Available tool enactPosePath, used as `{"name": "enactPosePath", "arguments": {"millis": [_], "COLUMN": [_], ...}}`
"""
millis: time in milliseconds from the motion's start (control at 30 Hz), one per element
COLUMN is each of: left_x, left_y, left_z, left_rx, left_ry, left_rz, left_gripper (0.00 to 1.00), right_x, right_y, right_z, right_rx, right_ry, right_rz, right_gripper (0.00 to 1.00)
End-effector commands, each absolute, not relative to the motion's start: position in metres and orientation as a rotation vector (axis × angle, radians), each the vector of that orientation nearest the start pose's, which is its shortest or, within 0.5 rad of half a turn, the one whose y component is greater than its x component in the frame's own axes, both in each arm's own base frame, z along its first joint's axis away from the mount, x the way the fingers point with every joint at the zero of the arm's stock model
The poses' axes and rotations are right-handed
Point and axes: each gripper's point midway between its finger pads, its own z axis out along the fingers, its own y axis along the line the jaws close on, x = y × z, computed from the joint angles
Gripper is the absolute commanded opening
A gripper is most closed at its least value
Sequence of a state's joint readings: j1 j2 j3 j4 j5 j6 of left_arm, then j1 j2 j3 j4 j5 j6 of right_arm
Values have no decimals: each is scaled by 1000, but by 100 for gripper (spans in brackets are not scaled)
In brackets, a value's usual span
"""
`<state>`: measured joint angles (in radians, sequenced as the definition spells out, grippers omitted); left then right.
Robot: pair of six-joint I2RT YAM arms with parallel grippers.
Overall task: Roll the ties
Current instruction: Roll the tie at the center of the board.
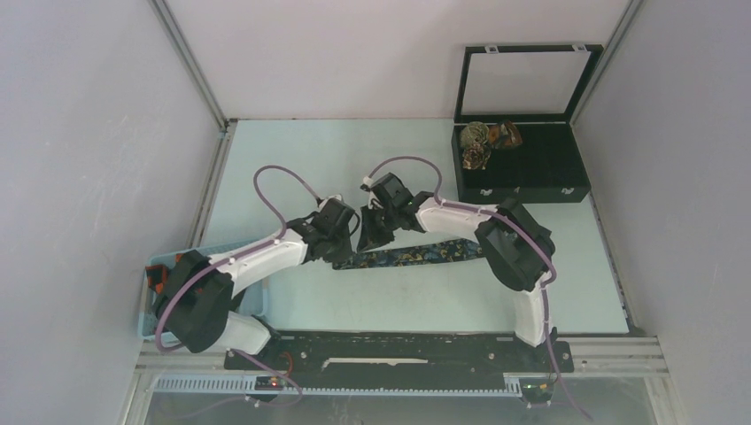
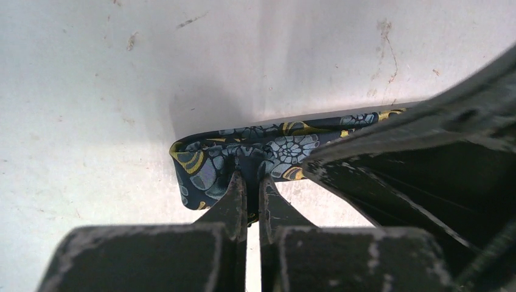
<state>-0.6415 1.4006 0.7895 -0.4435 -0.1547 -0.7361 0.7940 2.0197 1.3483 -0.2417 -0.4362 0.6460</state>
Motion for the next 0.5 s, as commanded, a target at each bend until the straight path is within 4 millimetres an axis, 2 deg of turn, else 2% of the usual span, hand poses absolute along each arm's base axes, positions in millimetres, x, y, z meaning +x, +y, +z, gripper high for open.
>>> {"name": "enactPosePath", "arguments": {"millis": [0, 100, 167, 400, 467], "left_x": [253, 252, 252, 251, 250], "left_y": [-200, -204, -207, -212, -215], "left_z": [54, 52, 52, 55, 56], "left_rx": [-171, -160, -150, -161, -150], "left_ry": [2616, 2624, 2623, 2600, 2589], "left_rz": [-341, -351, -365, -425, -455], "left_gripper": [0, 1, 5, 29, 33], "right_x": [265, 265, 265, 262, 262], "right_y": [392, 386, 383, 381, 381], "right_z": [73, 75, 76, 75, 76], "right_rx": [-420, -408, -406, -408, -407], "right_ry": [2658, 2658, 2659, 2666, 2663], "right_rz": [1043, 1044, 1043, 1057, 1062], "right_gripper": [0, 0, 0, 0, 0]}}
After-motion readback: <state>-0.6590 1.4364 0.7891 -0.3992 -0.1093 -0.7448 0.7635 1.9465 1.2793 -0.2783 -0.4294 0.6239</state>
